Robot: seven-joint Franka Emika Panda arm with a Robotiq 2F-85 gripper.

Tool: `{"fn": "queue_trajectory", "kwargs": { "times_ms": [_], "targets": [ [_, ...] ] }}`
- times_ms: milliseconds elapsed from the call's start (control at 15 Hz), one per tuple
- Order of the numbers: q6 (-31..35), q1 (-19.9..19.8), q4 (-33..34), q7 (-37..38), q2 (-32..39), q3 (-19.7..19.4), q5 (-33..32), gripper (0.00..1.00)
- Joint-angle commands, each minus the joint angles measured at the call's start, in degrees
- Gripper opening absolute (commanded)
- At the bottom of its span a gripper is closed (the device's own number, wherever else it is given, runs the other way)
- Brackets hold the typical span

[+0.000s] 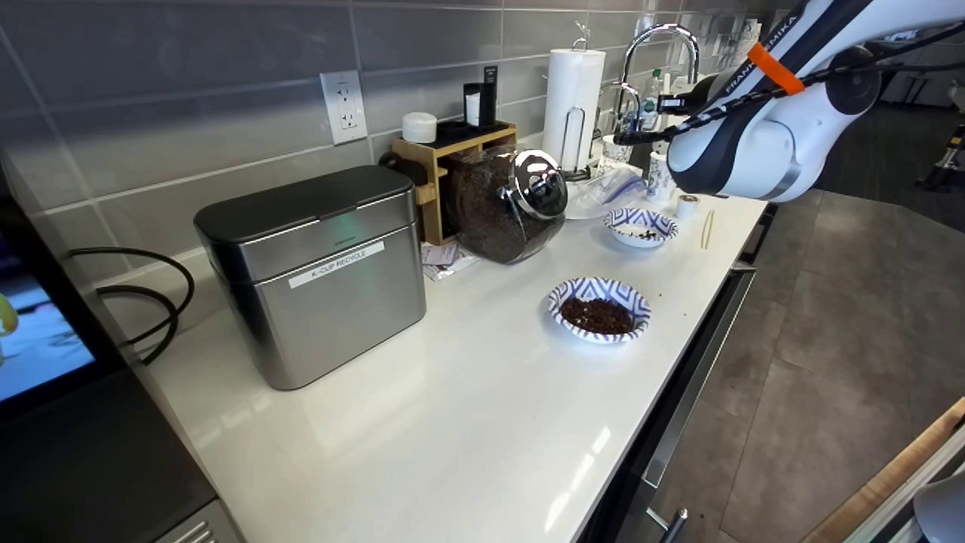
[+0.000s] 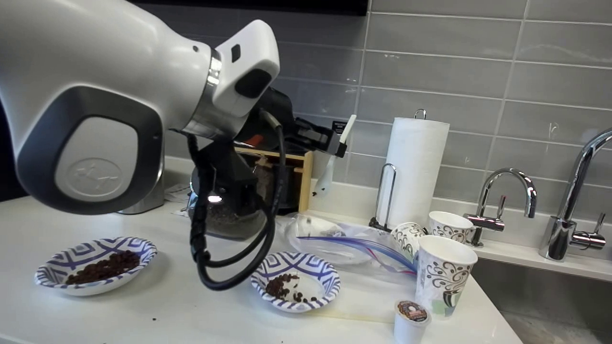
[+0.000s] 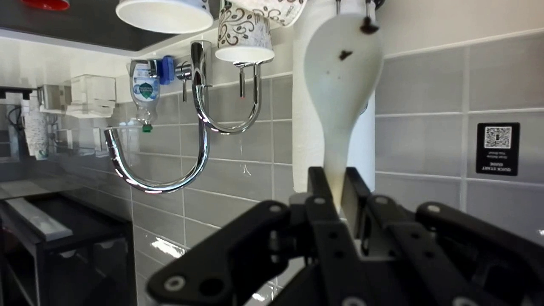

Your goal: Place some contents from the bowl on the left onto the white spoon the use the spoon to place the contents into the bowl on the right.

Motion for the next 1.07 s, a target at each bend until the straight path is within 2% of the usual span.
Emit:
{"fn": "queue_trajectory", "kwargs": {
  "times_ms": [0,200,267,333,400,467,1000],
  "targets": [
    [6.21,-1.42,-0.11,0.03,2.07,1.59,-1.44,0.03],
    [11.54,-1.58,-0.18,-0.49,3.18,2.0,-1.95,0.03],
    [7.94,-1.48,2.4,-3.57,0.37,1.68,-0.44,0.03],
    [8.21,-1.47,2.69,-4.2,-0.23,1.7,-0.68,0.03],
    [8.2,2.37,3.76,-5.18,-1.01,-2.36,-0.56,0.03],
    [8.17,-1.37,4.54,-6.46,-1.53,1.22,-1.05,0.03],
    [7.83,-2.85,6.67,-9.84,-3.73,1.96,-1.8,0.03]
  ]
}}
